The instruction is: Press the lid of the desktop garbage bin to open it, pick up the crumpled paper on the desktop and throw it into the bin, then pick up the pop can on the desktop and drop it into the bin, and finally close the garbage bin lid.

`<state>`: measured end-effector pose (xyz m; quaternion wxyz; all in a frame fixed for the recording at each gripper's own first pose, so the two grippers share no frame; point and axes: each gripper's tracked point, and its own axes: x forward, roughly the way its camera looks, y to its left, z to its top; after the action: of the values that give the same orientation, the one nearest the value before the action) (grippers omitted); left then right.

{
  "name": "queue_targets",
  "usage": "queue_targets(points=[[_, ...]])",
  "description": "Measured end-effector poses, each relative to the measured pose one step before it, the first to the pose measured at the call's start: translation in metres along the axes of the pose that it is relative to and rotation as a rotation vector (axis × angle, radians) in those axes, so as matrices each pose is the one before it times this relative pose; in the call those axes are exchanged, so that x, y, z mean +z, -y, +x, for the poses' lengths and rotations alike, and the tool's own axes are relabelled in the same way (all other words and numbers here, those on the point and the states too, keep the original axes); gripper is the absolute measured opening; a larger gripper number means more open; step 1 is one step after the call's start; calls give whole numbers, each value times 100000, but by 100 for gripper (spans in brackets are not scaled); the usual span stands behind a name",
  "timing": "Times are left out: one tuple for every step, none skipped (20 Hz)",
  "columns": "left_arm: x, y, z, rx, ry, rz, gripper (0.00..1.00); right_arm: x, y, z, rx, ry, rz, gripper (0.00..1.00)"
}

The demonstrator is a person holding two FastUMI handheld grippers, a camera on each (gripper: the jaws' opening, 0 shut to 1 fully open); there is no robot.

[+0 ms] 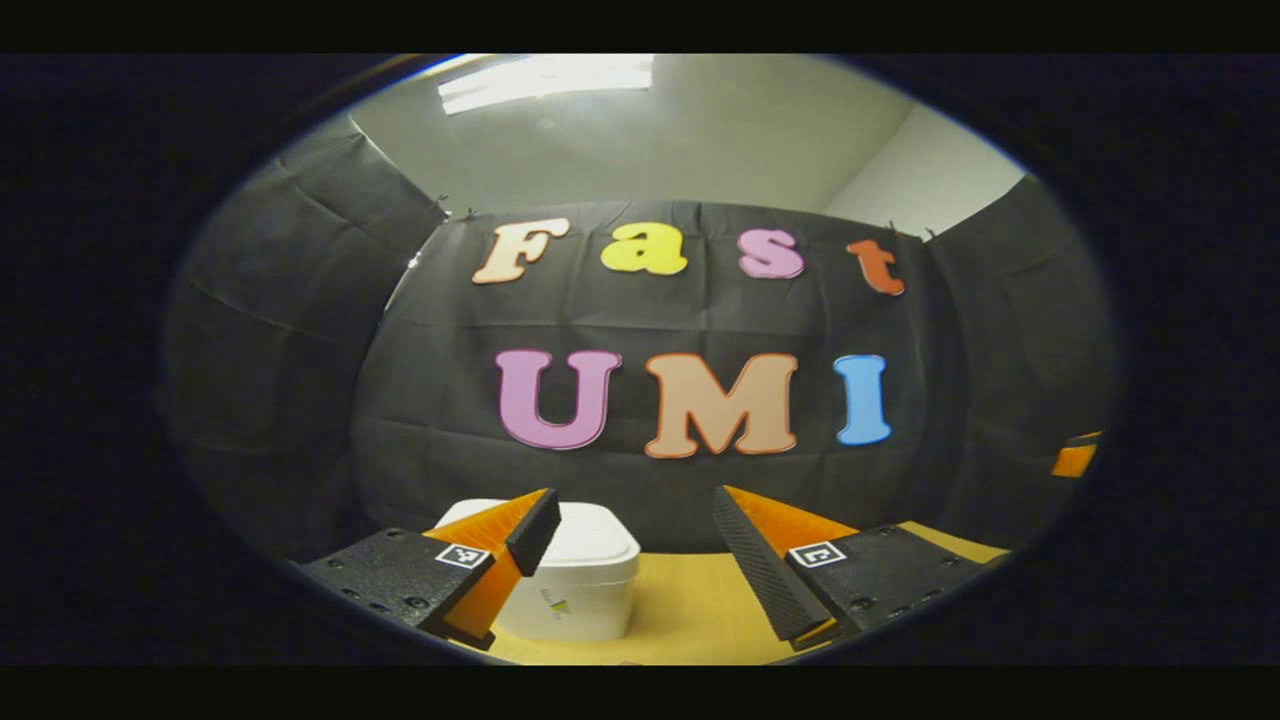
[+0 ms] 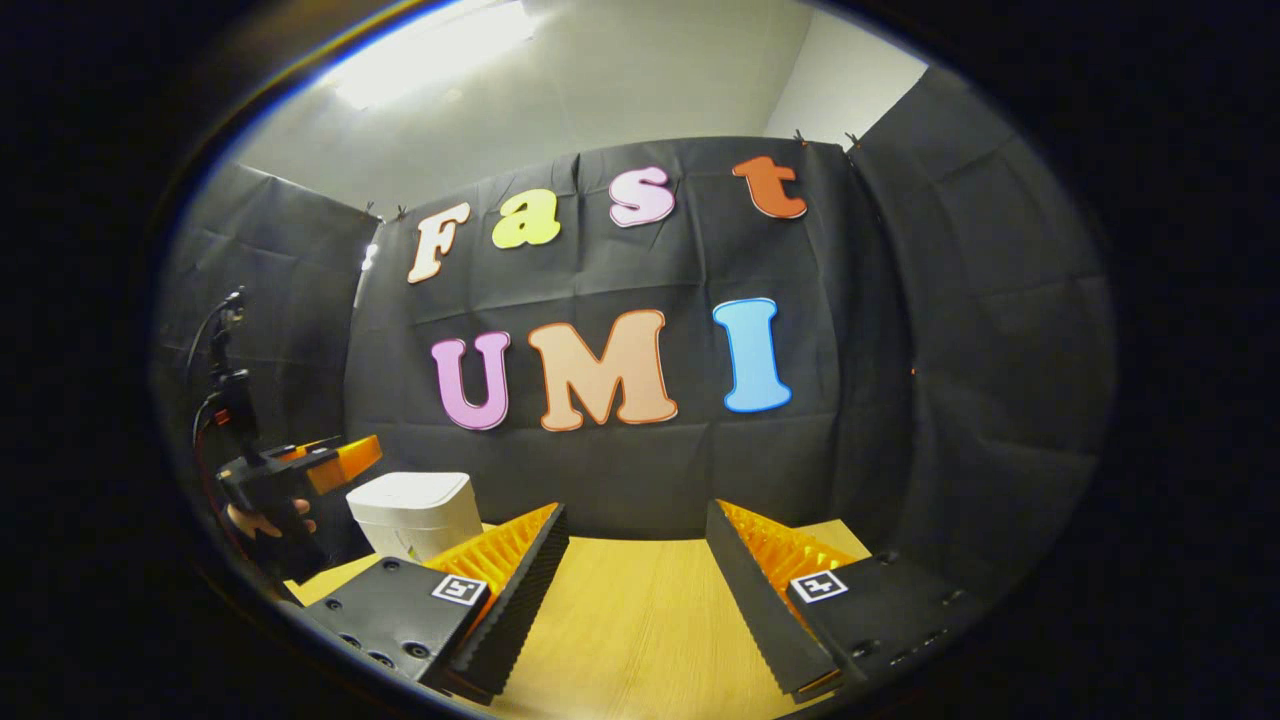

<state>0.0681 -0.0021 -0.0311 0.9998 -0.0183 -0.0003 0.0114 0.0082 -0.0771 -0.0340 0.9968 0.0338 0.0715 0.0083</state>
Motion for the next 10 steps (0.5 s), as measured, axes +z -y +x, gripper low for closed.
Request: queue_targets(points=[[694,1333,-1077,-1220,1408,-778,93,422,263,-469,1087,1492,845,94],[897,1841,-1047,-1946,1444,-487,92,298,61,-427,1014,660,485,94],[523,1487,-888,-1382,-112,-251,92,53,269,-338,424,447,117,94],[96,1140,-975,-1723,-401,-1110,92,169,188,-417,-162,320,148,94],[41,1219,-894,-1572,-928,-1908,92,374,171,-622,-452,404,592,94],[229,866,-895,-1368,532,-1878,93,526,-95,-681,-313,1329,631,94],[458,912,-572,-2237,1061,-1955,92,694,-31,-562,-903,2009,-61,94],[145,1055,-371,-3070,617,-1637,93,681,124,-475,-1737,2261,-564,94],[-32,681,-400,-2518,-524,-693,92,347,136,-377,-1850,1526,-428,94],[-392,366,-264,-2091,-1357,203,92,469,-225,-440,-946,1356,251,94]])
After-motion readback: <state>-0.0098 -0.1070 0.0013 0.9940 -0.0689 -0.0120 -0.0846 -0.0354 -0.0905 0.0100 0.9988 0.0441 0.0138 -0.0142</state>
